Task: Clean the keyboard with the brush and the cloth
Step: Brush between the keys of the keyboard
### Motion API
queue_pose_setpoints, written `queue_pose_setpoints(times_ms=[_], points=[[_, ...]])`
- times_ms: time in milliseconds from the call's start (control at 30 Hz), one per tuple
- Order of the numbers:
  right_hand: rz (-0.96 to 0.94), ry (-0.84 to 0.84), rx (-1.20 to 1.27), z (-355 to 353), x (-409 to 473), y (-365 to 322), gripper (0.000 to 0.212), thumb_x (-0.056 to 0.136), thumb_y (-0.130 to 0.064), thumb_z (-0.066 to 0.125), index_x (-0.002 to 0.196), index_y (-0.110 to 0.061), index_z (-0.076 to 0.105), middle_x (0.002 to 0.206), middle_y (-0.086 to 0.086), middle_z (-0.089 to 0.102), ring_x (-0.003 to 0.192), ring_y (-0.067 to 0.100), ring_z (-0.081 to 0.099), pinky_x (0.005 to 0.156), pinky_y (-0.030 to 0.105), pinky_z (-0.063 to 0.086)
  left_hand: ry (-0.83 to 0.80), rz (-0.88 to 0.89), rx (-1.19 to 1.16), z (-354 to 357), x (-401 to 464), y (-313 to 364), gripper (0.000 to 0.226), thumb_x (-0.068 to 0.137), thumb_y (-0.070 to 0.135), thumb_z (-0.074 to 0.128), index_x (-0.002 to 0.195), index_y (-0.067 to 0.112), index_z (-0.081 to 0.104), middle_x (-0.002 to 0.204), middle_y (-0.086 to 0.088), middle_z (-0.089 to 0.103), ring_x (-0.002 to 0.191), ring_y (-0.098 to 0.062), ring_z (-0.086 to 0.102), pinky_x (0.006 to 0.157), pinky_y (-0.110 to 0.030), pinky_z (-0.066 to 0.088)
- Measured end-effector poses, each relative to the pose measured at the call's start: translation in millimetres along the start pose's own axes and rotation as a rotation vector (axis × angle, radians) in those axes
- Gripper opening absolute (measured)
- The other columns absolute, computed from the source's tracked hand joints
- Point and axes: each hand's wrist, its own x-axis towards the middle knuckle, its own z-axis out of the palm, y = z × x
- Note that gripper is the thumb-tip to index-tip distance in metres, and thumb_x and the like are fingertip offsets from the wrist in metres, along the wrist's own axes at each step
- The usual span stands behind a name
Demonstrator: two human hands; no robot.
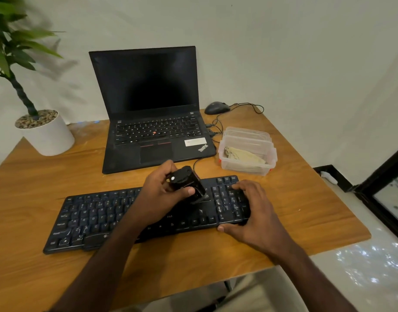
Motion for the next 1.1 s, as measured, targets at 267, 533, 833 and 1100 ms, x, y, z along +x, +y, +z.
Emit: queue_pose_setpoints(times_ms=[267,533,833,1100], points=[[0.050,-0.003,0.053,-0.3,-0.2,-2.5,0.100,0.054,-0.055,0.092,0.136,-0.031,0.040,0.131,-0.017,0.047,0.122,0.005,0.049,0.098,0.034,0.051,-0.142,0.098,0.034,58.7,21.0,2.9,0.031,0.081,0.008,0.078,0.090,0.018,0.050,0.089,-0.007,0.067,0.083,-0.029,0.070,0.067,-0.055,0.058],[0.092,-0.002,0.150,-1.9,0.7,-2.3,0.110,0.053,-0.053,0.095,0.139,-0.041,0.027,0.134,-0.028,0.037,0.126,-0.008,0.042,0.099,0.006,0.039,0.026,0.047,-0.073,34.3,16.5,4.1,0.027,0.084,0.002,0.073,0.092,0.012,0.049,0.105,-0.014,0.066,0.098,-0.023,0.071,0.074,-0.042,0.063],[0.133,-0.028,0.204,-13.8,4.6,6.0,0.095,0.054,-0.044,0.097,0.131,-0.034,0.043,0.127,-0.024,0.053,0.119,-0.010,0.052,0.097,0.011,0.046,-0.163,0.062,0.066,53.8,22.1,4.6,0.031,0.082,0.005,0.077,0.095,0.007,0.049,0.097,-0.012,0.068,0.089,-0.025,0.072,0.069,-0.051,0.061],[-0.066,0.008,-0.020,-22.9,-9.2,21.7,0.057,0.070,-0.053,0.085,0.116,-0.022,0.070,0.123,-0.014,0.062,0.115,-0.001,0.057,0.093,0.019,0.052,-0.032,0.057,-0.007,39.8,21.3,4.0,0.030,0.080,0.003,0.077,0.090,0.012,0.050,0.103,-0.009,0.067,0.097,-0.020,0.072,0.073,-0.039,0.063]])
